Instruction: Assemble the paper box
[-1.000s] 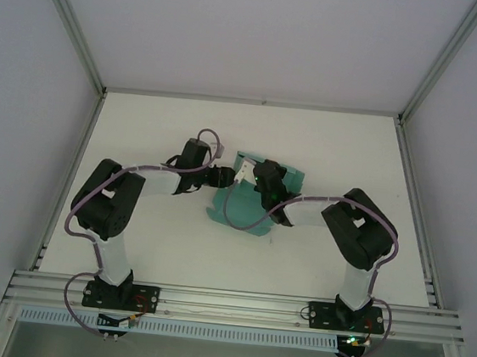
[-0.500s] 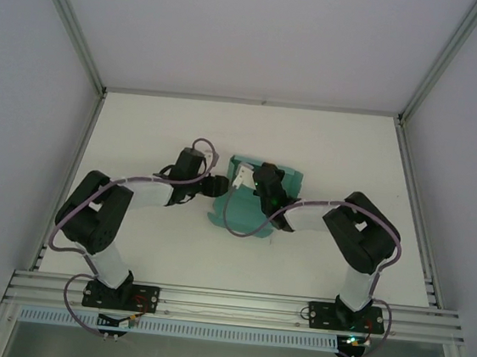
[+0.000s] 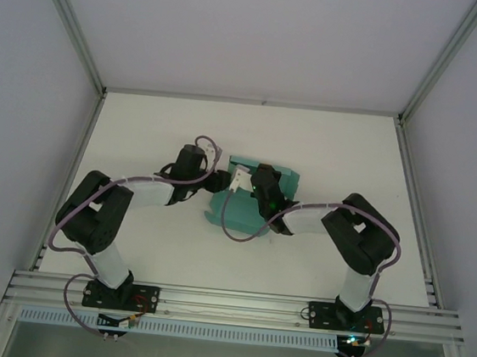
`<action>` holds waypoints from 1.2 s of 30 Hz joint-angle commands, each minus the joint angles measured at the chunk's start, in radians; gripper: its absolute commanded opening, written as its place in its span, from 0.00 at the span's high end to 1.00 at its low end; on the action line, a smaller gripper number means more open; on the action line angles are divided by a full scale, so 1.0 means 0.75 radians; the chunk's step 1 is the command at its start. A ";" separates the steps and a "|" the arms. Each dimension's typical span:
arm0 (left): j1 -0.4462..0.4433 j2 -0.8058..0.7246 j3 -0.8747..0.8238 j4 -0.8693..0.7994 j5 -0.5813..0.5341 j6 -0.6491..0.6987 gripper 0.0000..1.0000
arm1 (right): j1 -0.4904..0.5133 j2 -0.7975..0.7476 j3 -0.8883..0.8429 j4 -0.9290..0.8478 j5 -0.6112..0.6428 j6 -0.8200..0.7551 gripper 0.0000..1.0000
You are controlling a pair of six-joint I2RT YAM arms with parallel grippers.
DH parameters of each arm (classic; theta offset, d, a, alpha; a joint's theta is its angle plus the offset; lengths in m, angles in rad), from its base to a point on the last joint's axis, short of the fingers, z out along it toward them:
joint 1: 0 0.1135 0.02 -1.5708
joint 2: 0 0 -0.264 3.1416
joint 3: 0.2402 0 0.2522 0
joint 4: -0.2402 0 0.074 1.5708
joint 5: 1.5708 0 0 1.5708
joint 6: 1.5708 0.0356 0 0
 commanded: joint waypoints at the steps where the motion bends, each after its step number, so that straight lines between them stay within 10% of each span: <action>1: -0.025 0.025 -0.014 0.106 -0.091 0.056 0.45 | 0.045 -0.039 -0.045 -0.005 -0.036 0.003 1.00; 15: -0.069 0.080 -0.115 0.364 -0.142 0.113 0.48 | 0.124 -0.084 -0.097 -0.245 -0.025 0.121 1.00; 24: -0.084 0.074 -0.153 0.438 0.063 0.152 0.33 | 0.125 -0.034 -0.065 -0.219 0.005 0.137 1.00; 36: -0.085 0.026 -0.249 0.472 -0.005 0.133 0.50 | 0.133 -0.047 -0.070 -0.218 0.022 0.081 1.00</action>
